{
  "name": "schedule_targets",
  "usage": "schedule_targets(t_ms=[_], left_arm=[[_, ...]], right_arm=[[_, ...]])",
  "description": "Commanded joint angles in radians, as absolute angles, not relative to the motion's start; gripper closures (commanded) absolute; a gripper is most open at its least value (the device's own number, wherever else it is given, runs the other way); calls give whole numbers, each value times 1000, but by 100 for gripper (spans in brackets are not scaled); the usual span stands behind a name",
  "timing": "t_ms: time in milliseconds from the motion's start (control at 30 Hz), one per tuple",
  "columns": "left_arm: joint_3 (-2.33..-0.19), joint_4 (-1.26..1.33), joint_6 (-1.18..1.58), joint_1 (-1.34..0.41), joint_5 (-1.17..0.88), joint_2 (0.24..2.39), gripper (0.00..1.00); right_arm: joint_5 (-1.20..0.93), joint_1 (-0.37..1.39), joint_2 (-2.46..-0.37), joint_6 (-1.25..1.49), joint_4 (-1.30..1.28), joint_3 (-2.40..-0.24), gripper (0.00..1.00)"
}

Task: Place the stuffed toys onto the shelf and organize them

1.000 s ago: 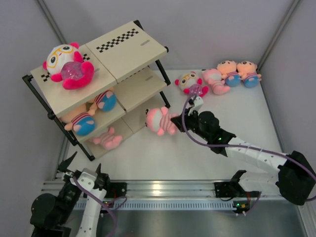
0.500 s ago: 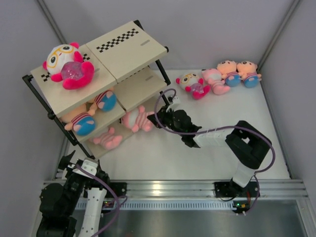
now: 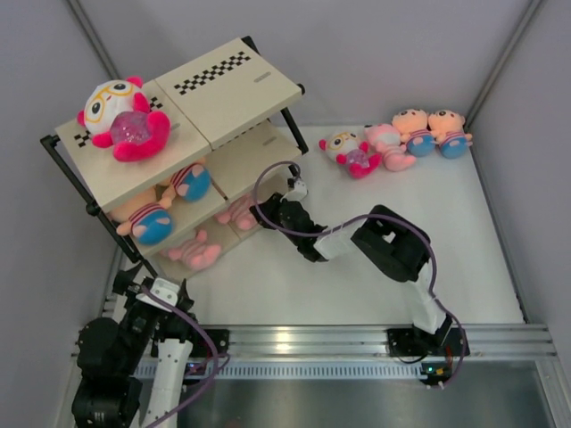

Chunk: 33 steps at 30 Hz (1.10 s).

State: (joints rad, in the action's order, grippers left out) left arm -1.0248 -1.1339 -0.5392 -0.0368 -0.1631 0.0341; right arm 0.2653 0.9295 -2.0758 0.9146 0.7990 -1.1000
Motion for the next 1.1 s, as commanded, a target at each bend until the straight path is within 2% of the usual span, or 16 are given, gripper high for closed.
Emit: schedule_targets(t_ms=[0,33,100,133,233,367,500,600,700,733,800,833,933,1067], left_arm=[[-991,-993,-476,-29,-183,90,1],[-986,-979,-465,-29,-189,104,2],[-989,-973,-437,-29,-234,167,2],[-995,-974,-436,-29,-302,193,3],[-999,-974,-459,-28,-325,297,5],[-1017,-974,-488,-28,-397,416,9],[-1078,-977,-512,-28,-477,503,9],[-1120,-979,-489,-28,-486,580,10],[-1138,-979,-465,-28,-553,643,15],[-1141,-979,-462,-28,-578,655,15],[-1164,-979,-442,-28,-636,695,16],[-1175,-979,-439,-28,-641,709,17],[-1224,-979,-440,-29,-635,748,17],[-1288,-979,-443,-31,-647,797,15]], right_arm=[[290,969,-2105,986,847,-1172,84],[291,968,-2103,986,833,-1166,76],[314,969,-2070,967,821,-1144,66],[322,969,-2054,938,825,-1112,56],[319,963,-1961,878,821,-1045,41],[246,934,-1792,746,700,-962,28],[164,864,-1521,635,492,-865,25],[117,744,-1337,591,332,-789,23],[69,528,-1232,574,256,-759,18],[55,405,-1226,565,241,-773,17],[29,281,-1282,549,233,-813,17],[22,173,-1319,546,232,-875,17],[-38,25,-1512,537,209,-1064,17],[-77,-48,-1742,496,132,-1303,18]])
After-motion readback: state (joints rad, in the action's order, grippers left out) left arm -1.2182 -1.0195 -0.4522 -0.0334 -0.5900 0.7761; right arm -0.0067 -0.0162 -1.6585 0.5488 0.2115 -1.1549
